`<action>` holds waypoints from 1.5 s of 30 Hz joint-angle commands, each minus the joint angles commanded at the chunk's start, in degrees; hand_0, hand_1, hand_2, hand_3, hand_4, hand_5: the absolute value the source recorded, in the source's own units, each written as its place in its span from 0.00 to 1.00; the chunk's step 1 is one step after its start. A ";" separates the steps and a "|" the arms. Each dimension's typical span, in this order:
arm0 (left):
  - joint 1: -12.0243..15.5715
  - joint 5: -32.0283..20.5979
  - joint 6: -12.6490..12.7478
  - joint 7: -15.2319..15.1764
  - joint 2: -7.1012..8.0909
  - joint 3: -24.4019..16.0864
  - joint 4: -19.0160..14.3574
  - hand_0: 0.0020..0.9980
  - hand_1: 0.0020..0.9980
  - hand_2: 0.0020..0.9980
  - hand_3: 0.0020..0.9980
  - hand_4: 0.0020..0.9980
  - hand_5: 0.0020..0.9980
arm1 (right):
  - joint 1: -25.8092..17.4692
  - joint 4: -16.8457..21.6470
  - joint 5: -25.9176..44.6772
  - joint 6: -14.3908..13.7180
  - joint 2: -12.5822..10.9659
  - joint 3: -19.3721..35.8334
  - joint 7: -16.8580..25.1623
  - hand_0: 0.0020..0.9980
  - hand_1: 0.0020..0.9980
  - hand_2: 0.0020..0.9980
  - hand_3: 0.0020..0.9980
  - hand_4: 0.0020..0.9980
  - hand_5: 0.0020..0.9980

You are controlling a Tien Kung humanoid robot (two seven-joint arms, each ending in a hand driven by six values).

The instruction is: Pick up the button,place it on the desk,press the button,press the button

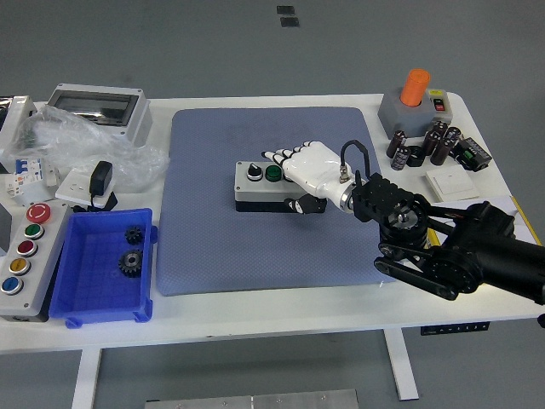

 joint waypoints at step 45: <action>0.42 0.61 -0.80 0.06 -0.14 -0.78 0.00 0.63 0.62 0.57 0.60 0.63 0.34 | -0.57 26.66 17.22 30.92 -13.16 16.58 -26.67 0.52 0.52 0.39 1.00 0.29 0.00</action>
